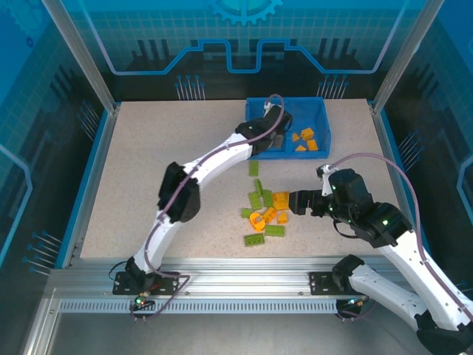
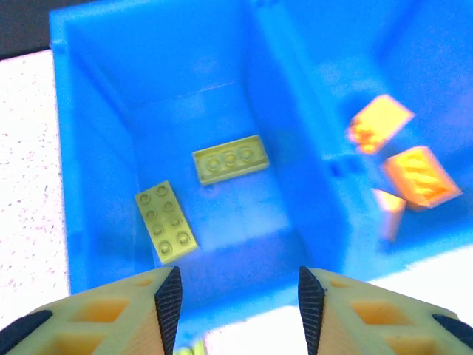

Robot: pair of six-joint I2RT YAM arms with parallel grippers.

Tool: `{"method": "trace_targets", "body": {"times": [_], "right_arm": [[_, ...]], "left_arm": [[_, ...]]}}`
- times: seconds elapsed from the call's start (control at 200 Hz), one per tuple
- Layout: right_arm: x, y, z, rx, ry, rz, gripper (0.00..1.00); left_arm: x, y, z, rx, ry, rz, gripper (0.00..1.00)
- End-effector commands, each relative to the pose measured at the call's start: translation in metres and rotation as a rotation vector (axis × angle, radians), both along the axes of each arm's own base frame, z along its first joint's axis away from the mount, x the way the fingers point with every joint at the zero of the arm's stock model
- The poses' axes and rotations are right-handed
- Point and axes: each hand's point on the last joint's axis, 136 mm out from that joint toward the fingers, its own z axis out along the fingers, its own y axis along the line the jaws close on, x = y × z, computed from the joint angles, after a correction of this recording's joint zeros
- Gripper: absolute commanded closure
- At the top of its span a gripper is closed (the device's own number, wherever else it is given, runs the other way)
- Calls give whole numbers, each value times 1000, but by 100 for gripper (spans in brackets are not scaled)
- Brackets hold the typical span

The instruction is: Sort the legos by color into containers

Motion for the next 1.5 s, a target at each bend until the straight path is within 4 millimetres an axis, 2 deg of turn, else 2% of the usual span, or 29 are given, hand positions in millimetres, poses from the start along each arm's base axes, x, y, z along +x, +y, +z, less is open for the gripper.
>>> {"method": "trace_targets", "body": {"times": [0.0,0.01,0.025,0.035,0.13,0.22,0.28,0.49,0.625,0.715,0.8,0.92,1.216,1.291,1.381,1.496], "right_arm": [[8,3,-19,-33,41,-17,0],[9,4,-21,-38,47,-17,0],[10,4,-24,-45,54,-17,0],[11,4,-26,-50,59,-16,0],[21,11,-44,-105,108,11,0],[32,18,-61,-165,141,58,0],[41,22,-74,-208,159,78,0],[71,33,-112,-335,215,130,0],[87,43,-136,-340,265,154,0],[97,43,-151,-339,303,141,1],[105,43,-162,-335,326,135,4],[115,39,-175,-331,357,105,15],[124,35,-204,-311,425,78,25],[124,31,-211,-315,442,59,32],[125,23,-216,-320,461,23,38],[126,17,-214,-317,456,2,45]], "left_arm": [[-56,-12,113,-217,-173,-134,52],[-62,-11,120,-227,-183,-145,52],[-70,-11,119,-228,-184,-163,53],[-76,-10,127,-241,-197,-176,53],[-133,2,147,-253,-245,-305,53],[-184,19,150,-225,-280,-449,51],[-211,42,157,-233,-308,-494,49],[-297,108,135,-121,-380,-753,37],[-329,137,101,29,-382,-894,26],[-341,147,82,85,-385,-950,12],[-341,150,71,115,-415,-956,1],[-336,149,59,153,-448,-961,1],[-334,147,46,185,-414,-976,1],[-334,148,44,188,-411,-974,1],[-333,147,43,192,-411,-975,1],[-332,147,42,197,-409,-974,1]]}}
